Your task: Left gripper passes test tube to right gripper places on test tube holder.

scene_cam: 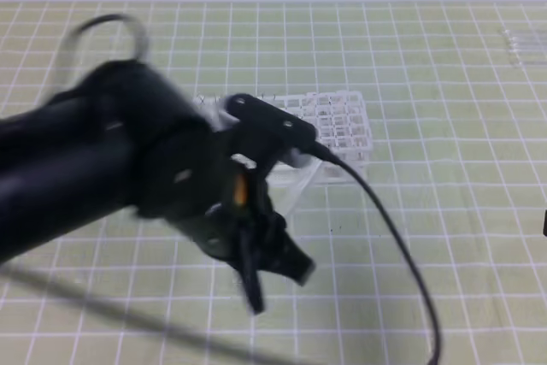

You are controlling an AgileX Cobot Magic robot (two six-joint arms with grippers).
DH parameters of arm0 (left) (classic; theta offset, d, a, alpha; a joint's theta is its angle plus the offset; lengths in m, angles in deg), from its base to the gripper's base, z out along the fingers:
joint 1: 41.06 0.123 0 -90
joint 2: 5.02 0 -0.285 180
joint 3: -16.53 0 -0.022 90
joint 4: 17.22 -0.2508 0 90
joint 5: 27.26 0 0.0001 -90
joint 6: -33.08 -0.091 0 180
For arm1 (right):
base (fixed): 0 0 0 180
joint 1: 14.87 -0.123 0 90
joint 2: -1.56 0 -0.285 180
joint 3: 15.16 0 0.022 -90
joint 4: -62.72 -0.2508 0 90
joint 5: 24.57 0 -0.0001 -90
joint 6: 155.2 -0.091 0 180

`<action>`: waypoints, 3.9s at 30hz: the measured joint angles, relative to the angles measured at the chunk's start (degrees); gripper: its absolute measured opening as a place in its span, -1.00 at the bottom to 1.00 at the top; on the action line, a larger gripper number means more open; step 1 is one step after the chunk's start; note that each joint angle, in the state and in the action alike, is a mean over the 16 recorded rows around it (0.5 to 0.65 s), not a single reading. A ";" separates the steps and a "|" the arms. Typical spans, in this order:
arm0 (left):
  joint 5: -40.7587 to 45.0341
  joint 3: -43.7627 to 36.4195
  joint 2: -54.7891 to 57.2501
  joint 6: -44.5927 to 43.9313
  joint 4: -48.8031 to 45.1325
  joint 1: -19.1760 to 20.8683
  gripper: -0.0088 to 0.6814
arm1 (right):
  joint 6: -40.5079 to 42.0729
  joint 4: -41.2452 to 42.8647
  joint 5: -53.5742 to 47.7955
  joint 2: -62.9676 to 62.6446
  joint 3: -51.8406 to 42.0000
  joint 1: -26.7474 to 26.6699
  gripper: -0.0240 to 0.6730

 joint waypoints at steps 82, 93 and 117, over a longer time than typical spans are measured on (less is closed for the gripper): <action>-72.93 -44.62 -31.53 -3.97 -5.85 15.97 -0.96 | -18.59 29.02 71.07 38.76 18.51 -54.89 -0.80; -76.64 -44.63 -30.36 -2.65 -5.80 15.98 -0.97 | -21.22 30.80 72.53 40.89 19.79 -54.89 -0.80; -77.78 -44.63 -30.39 -0.64 -6.00 15.93 -0.97 | -21.39 29.39 72.26 48.11 25.56 -54.68 -0.80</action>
